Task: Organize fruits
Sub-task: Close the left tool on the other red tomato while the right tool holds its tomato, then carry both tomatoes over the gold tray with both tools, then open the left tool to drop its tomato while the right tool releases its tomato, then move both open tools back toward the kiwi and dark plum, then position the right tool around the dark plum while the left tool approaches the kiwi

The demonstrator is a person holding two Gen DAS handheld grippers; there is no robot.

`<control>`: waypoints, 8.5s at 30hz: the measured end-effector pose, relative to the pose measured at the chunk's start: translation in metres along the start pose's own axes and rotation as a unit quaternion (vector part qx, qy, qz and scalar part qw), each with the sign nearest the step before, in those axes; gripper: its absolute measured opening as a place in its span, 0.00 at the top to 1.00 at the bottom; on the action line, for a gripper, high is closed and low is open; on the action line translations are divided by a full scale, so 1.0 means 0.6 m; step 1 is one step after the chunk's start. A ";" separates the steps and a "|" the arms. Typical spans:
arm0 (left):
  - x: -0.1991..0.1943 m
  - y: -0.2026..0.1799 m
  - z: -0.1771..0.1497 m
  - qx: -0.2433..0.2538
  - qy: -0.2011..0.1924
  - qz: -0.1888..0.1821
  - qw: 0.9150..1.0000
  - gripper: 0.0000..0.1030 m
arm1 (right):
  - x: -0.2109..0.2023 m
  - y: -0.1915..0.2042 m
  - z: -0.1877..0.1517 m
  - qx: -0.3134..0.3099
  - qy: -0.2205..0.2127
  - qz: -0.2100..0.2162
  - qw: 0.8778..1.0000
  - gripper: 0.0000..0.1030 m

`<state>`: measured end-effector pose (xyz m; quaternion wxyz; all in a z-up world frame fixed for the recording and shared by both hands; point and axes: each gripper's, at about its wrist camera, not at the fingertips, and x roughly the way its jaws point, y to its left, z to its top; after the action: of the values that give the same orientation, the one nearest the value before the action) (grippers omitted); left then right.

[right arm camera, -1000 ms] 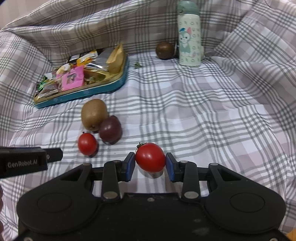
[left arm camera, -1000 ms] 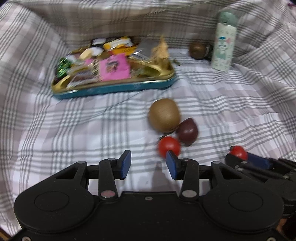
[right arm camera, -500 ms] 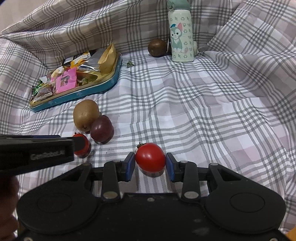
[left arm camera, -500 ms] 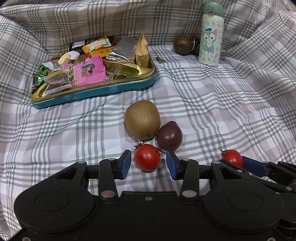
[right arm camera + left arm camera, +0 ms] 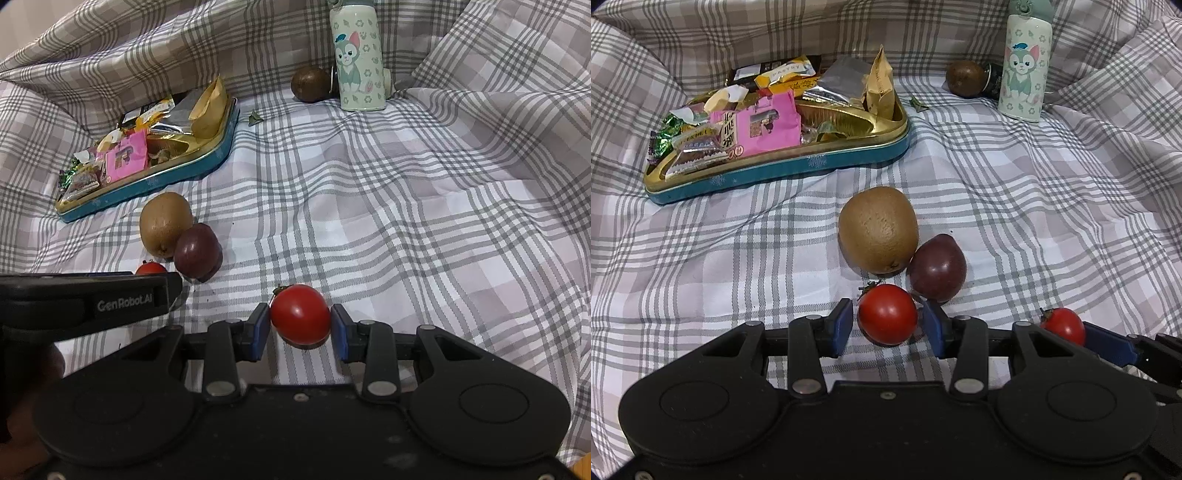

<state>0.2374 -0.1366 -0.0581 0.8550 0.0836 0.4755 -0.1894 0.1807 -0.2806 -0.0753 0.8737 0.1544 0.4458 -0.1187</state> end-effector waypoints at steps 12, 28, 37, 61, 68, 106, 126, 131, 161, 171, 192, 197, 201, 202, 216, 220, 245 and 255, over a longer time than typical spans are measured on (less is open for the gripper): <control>-0.014 0.021 -0.001 -0.027 0.009 -0.010 1.000 0.58 | -0.008 0.005 0.000 -0.004 -0.003 0.004 1.000 0.65; -0.158 0.072 -0.058 -0.058 -0.033 0.019 0.998 0.58 | -0.123 0.025 -0.023 -0.012 -0.049 0.029 0.998 0.65; -0.228 0.073 -0.127 -0.064 -0.050 0.030 0.996 0.58 | -0.212 0.019 -0.082 -0.009 -0.071 0.045 0.996 0.65; -0.302 0.045 -0.258 -0.075 -0.025 0.028 0.996 0.58 | -0.334 0.004 -0.241 0.013 -0.067 0.067 0.995 0.64; -0.277 0.050 -0.269 -0.084 -0.002 0.033 0.996 0.58 | -0.336 0.022 -0.258 -0.021 -0.071 0.040 0.996 0.64; -0.219 0.050 -0.276 -0.089 0.024 0.077 0.993 0.58 | -0.277 0.023 -0.269 -0.038 -0.018 -0.014 0.999 0.64; -0.234 0.042 -0.284 -0.084 0.016 0.074 0.994 0.58 | -0.277 0.025 -0.270 -0.041 -0.015 -0.011 0.999 0.64; -0.236 0.040 -0.286 -0.083 0.016 0.074 0.994 0.58 | -0.278 0.024 -0.270 -0.043 -0.016 -0.011 0.999 0.64; -0.236 0.040 -0.291 -0.085 0.026 0.078 0.993 0.58 | -0.284 0.025 -0.269 -0.053 -0.024 -0.012 0.998 0.64; -0.235 0.041 -0.292 -0.085 0.032 0.079 0.993 0.58 | -0.282 0.026 -0.269 -0.053 -0.021 -0.012 0.998 0.64; -0.243 0.045 -0.279 -0.075 0.023 0.091 0.993 0.58 | -0.288 0.022 -0.255 -0.039 -0.044 -0.015 0.998 0.64; -0.239 0.051 -0.263 -0.080 0.023 0.095 0.992 0.58 | -0.285 0.009 -0.236 -0.018 -0.050 -0.008 0.999 0.64; -0.231 0.050 -0.249 -0.080 0.026 0.099 0.992 0.58 | -0.277 -0.001 -0.221 -0.006 -0.048 -0.005 0.999 0.64; -0.228 0.049 -0.244 -0.079 0.027 0.099 0.992 0.58 | -0.274 -0.003 -0.217 -0.004 -0.047 -0.003 0.999 0.64; -0.178 0.048 -0.188 -0.082 0.038 0.095 0.991 0.58 | -0.214 -0.015 -0.167 0.017 -0.017 0.010 1.000 0.64; -0.160 0.051 -0.166 -0.082 0.036 0.092 0.992 0.58 | -0.199 -0.017 -0.149 0.022 -0.012 0.008 1.000 0.64; -0.041 0.118 -0.040 -0.101 0.045 0.113 0.987 0.58 | -0.065 0.040 0.000 -0.019 -0.003 0.016 1.000 0.64; -0.026 0.151 -0.033 -0.112 0.040 0.119 0.986 0.58 | 0.003 0.104 0.045 -0.060 0.009 0.030 0.998 0.64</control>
<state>0.2512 -0.0438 -0.0589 0.8556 0.0510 0.5144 -0.0289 0.2233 -0.2332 -0.0518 0.8803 0.1161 0.4554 -0.0645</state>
